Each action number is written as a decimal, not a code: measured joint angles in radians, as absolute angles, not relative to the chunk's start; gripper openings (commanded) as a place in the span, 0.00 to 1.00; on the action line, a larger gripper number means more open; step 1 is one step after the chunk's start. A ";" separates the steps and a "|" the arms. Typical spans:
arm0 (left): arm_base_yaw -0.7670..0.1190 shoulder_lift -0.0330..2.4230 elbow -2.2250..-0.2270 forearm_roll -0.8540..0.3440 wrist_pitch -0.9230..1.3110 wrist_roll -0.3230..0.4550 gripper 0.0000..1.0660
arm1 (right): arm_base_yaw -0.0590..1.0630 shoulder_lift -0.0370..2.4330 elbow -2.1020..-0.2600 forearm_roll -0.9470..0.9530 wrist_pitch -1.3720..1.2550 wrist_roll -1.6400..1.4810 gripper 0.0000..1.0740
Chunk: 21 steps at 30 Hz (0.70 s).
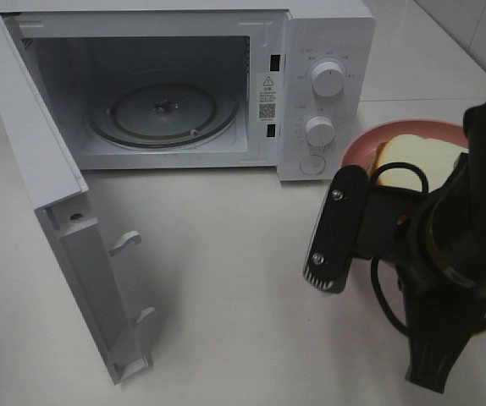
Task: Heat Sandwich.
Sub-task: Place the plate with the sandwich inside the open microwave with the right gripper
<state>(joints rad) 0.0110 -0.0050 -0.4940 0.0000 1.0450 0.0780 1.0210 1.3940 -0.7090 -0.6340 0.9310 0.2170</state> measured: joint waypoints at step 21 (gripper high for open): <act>0.011 -0.005 -0.494 0.000 1.045 0.078 0.73 | 1.095 1.393 -0.708 -0.515 0.788 -0.615 0.00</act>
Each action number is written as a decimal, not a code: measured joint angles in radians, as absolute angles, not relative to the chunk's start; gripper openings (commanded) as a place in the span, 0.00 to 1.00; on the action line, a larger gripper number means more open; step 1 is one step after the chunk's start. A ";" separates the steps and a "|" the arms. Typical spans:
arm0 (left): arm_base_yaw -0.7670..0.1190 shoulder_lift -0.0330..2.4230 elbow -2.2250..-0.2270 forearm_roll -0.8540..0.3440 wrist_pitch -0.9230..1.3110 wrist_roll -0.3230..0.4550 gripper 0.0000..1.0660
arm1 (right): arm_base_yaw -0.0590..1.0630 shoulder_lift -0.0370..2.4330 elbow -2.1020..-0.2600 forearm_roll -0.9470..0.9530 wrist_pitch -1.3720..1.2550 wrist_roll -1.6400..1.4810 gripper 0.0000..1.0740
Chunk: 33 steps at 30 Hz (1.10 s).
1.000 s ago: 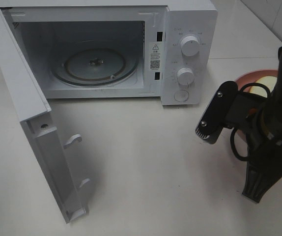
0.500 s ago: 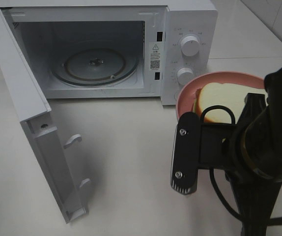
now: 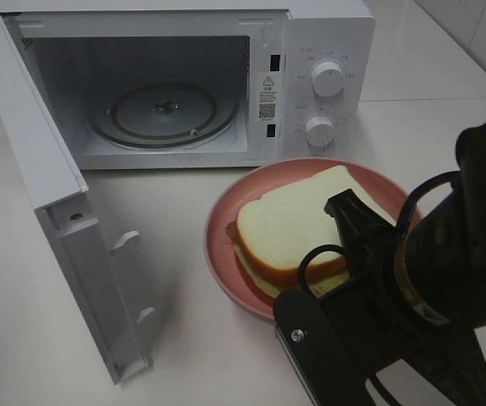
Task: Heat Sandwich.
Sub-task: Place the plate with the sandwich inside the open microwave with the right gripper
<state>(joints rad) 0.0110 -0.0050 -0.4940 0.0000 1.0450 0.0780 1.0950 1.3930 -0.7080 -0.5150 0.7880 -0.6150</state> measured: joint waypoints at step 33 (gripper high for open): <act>0.011 -0.005 -0.494 0.000 1.045 0.078 0.73 | 0.910 1.567 -0.859 -0.518 0.507 -0.811 0.00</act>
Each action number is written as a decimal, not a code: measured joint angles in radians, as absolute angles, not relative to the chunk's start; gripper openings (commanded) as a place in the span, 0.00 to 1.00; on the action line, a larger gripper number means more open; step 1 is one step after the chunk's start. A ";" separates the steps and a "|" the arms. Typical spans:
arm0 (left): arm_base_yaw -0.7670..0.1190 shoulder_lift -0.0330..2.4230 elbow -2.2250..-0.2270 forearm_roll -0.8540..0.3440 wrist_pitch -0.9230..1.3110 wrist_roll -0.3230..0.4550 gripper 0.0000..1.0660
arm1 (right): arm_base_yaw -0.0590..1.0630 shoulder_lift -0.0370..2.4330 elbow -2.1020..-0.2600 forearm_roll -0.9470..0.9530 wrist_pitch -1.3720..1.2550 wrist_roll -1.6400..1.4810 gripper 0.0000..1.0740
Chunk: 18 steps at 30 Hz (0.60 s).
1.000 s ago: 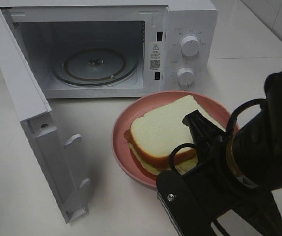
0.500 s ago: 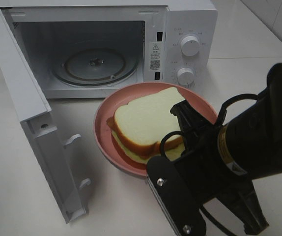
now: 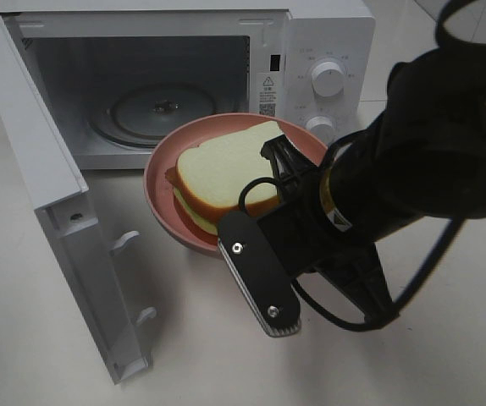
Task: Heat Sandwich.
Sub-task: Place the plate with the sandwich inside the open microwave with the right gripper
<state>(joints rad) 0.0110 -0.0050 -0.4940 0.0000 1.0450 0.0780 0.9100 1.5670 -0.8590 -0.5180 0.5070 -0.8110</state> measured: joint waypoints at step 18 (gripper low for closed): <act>0.011 -0.005 -0.494 0.020 1.045 0.078 0.73 | 0.827 1.819 -1.116 -0.463 0.407 -1.023 0.00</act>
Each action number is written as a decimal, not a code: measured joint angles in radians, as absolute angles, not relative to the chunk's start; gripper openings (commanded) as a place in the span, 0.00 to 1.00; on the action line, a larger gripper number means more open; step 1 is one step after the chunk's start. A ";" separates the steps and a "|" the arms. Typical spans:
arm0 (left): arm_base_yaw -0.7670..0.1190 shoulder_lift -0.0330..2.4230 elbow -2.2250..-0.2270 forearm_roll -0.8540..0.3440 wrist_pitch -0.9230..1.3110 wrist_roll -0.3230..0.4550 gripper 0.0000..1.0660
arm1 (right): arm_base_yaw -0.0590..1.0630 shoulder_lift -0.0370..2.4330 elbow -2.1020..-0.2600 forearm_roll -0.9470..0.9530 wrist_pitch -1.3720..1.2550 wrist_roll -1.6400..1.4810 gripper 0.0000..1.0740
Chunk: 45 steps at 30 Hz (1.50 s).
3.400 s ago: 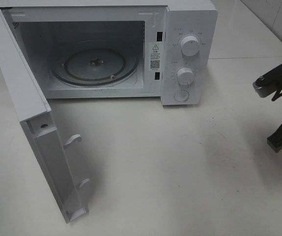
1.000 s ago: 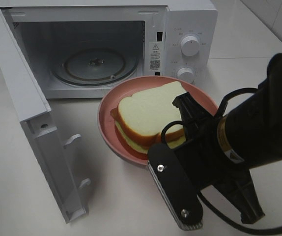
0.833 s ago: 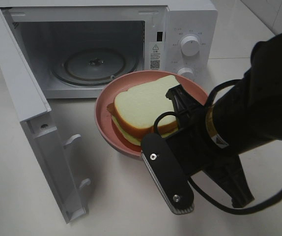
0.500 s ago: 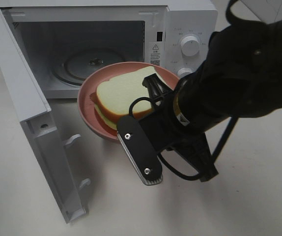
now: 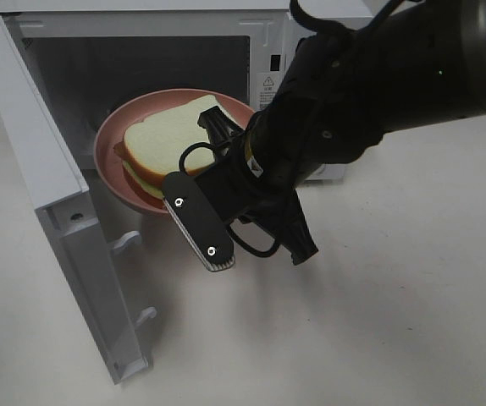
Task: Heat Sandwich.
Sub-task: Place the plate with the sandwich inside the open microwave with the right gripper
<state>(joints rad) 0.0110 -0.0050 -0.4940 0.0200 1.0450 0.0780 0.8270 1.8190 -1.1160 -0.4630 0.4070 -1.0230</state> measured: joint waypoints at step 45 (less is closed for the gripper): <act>0.011 -0.005 -0.494 0.153 1.042 -0.025 0.73 | 0.708 2.317 -1.834 -0.353 0.490 -1.071 0.00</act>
<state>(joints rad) 0.0110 -0.0050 -0.4940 0.1530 1.0420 -0.0250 0.7080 2.3170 -1.8340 -0.3530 0.4900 -1.0710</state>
